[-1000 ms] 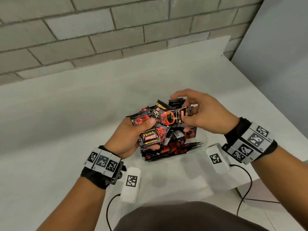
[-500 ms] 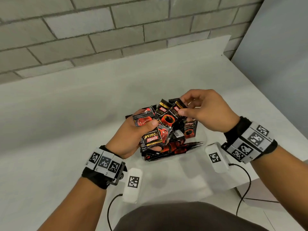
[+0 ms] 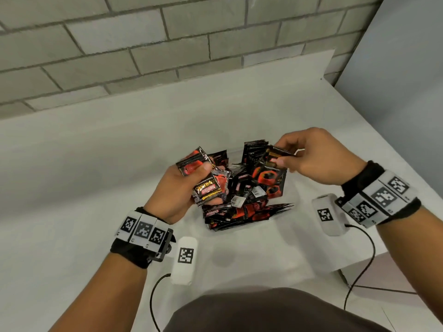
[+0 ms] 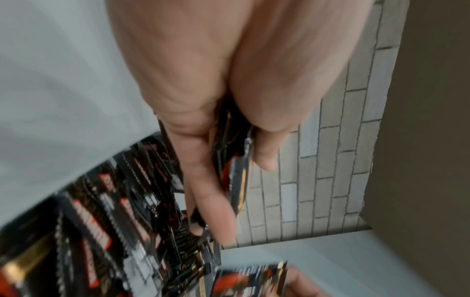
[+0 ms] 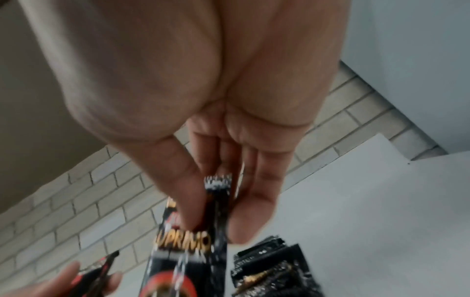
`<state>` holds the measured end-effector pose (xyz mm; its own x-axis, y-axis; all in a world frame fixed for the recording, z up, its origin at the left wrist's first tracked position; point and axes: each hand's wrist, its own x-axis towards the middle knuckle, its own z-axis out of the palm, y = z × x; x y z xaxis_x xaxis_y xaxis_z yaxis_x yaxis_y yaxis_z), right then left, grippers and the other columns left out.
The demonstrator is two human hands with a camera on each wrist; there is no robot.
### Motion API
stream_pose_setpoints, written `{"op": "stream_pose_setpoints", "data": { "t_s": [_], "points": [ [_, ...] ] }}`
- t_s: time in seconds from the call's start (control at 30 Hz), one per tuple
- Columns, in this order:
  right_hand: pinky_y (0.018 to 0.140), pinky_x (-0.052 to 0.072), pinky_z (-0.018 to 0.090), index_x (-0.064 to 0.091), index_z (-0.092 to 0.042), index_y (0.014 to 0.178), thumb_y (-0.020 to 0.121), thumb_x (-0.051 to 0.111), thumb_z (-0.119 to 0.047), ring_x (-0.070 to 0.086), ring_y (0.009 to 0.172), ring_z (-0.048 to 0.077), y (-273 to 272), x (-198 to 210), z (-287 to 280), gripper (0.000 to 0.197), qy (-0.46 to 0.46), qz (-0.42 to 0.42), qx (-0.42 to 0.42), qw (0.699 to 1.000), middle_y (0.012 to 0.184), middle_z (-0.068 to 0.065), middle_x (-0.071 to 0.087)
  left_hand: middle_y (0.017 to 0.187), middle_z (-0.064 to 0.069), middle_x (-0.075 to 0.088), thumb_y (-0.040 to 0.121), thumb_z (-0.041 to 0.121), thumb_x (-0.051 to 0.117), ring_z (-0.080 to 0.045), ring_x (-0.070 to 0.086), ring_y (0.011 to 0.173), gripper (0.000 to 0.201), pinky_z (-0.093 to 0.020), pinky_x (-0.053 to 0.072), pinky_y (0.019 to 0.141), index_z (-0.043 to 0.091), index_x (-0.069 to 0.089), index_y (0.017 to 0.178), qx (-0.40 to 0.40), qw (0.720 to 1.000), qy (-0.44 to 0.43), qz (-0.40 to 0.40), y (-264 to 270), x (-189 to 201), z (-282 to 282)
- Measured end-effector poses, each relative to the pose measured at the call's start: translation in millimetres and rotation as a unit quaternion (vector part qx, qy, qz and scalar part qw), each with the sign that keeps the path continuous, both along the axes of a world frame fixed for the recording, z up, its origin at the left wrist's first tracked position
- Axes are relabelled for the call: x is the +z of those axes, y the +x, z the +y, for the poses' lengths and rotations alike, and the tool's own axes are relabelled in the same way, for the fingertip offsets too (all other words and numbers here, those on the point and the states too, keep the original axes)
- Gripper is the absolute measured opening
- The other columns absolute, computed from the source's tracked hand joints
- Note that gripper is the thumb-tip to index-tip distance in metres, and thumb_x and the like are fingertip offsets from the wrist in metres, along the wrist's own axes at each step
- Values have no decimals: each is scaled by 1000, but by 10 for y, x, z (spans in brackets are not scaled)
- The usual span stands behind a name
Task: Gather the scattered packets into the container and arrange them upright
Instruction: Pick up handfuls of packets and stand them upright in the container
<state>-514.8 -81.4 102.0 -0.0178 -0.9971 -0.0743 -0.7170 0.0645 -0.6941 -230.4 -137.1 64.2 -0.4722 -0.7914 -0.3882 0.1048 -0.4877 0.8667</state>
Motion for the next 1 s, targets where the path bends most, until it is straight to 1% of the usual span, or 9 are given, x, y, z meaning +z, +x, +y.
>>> {"op": "stream_pose_setpoints", "data": {
  "t_s": [0.07,0.2,0.33,0.43,0.6,0.67,0.8,0.9,1.0],
  "points": [
    [71,49,18,73,-27,87,85,76,-17,63,71,3,-65,-49,44,10,37,69,33,996,79,-12,72,118,-25,72,89,23,66,-41,74,99,46,-45,64,63,-4,60,127,10,1000,4,1,34,4,-21],
    [69,50,28,70,-28,90,83,68,-14,62,74,7,-53,-262,68,16,66,152,58,984,81,-13,68,116,-26,72,90,24,66,-42,74,98,46,-45,63,64,-5,60,126,-5,1000,-6,-5,28,19,-20],
    [72,55,33,71,-24,98,83,62,-16,64,74,14,10,-431,31,20,64,197,63,976,81,-7,70,116,-26,72,91,22,65,-44,74,99,44,-50,64,67,-4,60,126,-31,999,-12,-12,-9,17,11],
    [76,55,38,72,-19,103,84,62,-16,63,86,22,62,-512,12,21,61,247,74,964,96,0,70,117,-27,72,93,22,64,-46,73,100,43,-52,64,69,-3,60,128,-44,999,-14,-16,-4,6,25],
    [73,52,35,69,-25,104,85,63,-25,58,99,20,84,-606,20,20,20,303,81,949,107,-5,58,118,-26,71,94,23,64,-46,73,100,43,-50,63,68,-1,60,129,-44,999,-13,-17,2,6,31],
    [67,50,33,64,-27,110,84,68,-27,56,94,18,73,-586,35,26,4,306,69,950,108,-7,56,119,-25,71,95,24,63,-45,73,101,43,-49,63,68,0,59,130,-46,999,-11,-16,-4,12,35],
    [66,53,37,59,-29,116,80,74,-27,56,84,15,40,-452,62,38,-28,255,44,966,106,-8,51,118,-25,71,94,26,63,-42,73,101,43,-49,64,68,1,61,129,-45,999,-11,-11,-62,39,65],
    [71,54,33,65,-29,107,82,77,-29,59,77,14,125,-236,85,27,-64,100,35,992,97,-9,58,118,-27,71,92,28,63,-43,74,99,47,-50,64,68,-1,59,129,-61,998,-7,-13,-142,67,104],
    [66,54,31,69,-28,91,83,76,-45,63,71,16,385,15,146,19,-55,-38,47,997,80,-5,67,120,-26,70,94,29,61,-42,73,102,48,-45,64,69,-1,57,131,-85,996,2,5,-234,85,146]
  ]
}}
